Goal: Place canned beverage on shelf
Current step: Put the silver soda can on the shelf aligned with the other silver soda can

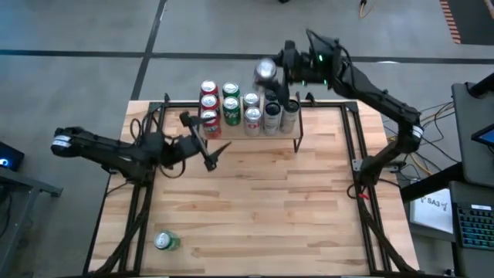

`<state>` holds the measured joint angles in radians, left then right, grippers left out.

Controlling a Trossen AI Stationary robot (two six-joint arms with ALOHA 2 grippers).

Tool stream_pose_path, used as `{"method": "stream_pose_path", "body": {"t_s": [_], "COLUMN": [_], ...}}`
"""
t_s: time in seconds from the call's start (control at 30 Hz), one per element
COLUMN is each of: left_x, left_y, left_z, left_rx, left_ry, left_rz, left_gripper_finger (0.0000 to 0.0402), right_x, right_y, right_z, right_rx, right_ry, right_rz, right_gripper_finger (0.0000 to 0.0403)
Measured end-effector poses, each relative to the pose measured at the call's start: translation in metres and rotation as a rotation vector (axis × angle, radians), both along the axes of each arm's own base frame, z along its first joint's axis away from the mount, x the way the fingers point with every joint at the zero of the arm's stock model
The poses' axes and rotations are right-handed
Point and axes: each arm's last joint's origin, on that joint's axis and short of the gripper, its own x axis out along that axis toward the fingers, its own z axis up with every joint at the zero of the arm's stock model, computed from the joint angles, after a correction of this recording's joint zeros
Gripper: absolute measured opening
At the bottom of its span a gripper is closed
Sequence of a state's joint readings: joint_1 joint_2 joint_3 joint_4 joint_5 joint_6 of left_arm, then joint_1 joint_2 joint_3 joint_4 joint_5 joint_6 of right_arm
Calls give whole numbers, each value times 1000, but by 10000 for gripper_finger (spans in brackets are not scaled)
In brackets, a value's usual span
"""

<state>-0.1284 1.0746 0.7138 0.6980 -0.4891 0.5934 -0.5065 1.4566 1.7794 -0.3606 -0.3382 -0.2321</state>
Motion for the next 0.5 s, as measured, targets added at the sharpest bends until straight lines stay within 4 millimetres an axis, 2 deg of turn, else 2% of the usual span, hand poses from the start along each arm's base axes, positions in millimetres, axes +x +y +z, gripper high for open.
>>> {"method": "stream_pose_path", "body": {"t_s": [0.13, 0.2, 0.3, 0.5], "left_x": [0, 0, -1, -3], "left_y": [21, 30, 37, 44], "left_z": [-4, -5, -6, -3], "left_rx": [2, -3, -11, 34], "left_ry": [24, 26, 31, 41], "left_rz": [89, 125, 155, 198], "left_gripper_finger": [381, 381, 381, 381], "right_x": [-6, -11, -22, -43], "right_y": [-50, -68, -82, -98], "right_z": [-17, -24, -26, -26], "right_rx": [59, 80, 94, 57], "right_ry": [21, 31, 28, 55], "right_rz": [-51, -66, -36, -50], "right_gripper_finger": [286, 286, 286, 286]}}
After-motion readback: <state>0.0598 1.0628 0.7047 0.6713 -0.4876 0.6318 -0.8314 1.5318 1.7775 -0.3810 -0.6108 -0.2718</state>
